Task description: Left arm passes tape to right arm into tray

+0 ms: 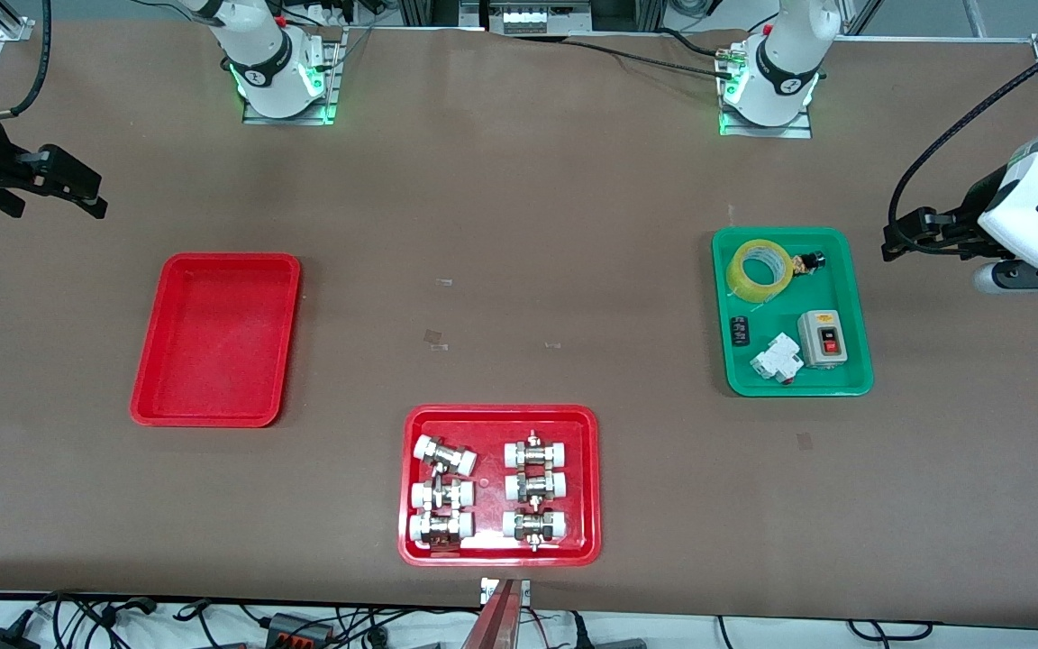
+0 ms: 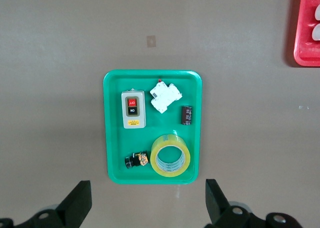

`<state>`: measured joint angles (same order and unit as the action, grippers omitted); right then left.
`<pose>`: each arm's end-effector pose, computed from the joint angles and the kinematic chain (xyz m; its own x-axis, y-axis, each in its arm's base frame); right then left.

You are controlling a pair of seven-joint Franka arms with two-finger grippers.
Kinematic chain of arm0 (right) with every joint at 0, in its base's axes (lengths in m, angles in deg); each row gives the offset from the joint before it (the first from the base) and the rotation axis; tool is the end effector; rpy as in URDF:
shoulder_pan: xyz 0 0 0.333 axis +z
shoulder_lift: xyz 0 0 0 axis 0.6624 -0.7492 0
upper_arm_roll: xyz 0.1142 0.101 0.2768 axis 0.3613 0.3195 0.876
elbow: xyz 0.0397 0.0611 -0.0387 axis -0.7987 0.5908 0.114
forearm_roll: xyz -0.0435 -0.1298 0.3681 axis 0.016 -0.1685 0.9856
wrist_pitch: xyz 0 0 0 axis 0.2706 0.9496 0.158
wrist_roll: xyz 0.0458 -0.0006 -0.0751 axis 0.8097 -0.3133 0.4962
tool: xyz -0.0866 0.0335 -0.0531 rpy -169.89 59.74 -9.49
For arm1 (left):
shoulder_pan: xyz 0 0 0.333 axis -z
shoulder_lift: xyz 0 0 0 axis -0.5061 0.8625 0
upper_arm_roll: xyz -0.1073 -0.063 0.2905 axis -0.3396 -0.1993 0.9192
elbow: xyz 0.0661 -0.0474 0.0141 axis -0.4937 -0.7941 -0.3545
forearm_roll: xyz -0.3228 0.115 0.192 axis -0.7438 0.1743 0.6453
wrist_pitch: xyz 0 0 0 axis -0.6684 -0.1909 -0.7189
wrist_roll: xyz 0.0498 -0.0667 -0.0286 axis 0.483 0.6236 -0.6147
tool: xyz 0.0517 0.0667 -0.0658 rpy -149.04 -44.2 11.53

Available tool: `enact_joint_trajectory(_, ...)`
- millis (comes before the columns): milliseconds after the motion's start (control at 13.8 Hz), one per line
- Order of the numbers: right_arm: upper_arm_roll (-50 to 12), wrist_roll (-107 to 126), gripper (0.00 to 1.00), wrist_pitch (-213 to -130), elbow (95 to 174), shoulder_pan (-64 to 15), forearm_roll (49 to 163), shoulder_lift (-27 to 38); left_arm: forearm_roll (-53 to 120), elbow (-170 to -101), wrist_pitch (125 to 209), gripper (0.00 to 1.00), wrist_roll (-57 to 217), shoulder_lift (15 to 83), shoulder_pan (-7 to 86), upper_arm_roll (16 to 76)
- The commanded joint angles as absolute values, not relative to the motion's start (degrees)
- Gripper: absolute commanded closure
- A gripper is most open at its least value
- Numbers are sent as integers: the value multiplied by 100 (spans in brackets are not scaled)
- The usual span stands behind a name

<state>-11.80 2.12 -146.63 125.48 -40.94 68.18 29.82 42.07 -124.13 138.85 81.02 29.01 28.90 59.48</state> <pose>0.5495 0.0223 0.6337 0.9998 -0.0018 0.0214 -0.0020 -1.0000 0.0090 0.5807 -0.0315 0.5794 0.9955 0.0376 -0.0875 0.0386 -0.9992 0.0090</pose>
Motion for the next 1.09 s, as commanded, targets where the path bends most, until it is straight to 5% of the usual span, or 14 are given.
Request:
enact_joint_trajectory(0,-1147,121,0,-14604,12450,-4104,6775,2936,4143,-12510,13940,0,8062,2793,2891,5929)
enact_joint_trajectory(582,-1147,174,0,-14595,12433,-4122,6767,2901,4152,-12484,13984,0,8053,2881,2891,5929)
enact_joint_trajectory(1018,-1156,130,0,-14578,12433,-4122,6767,2910,4213,-12342,14089,0,8159,3925,2864,5973)
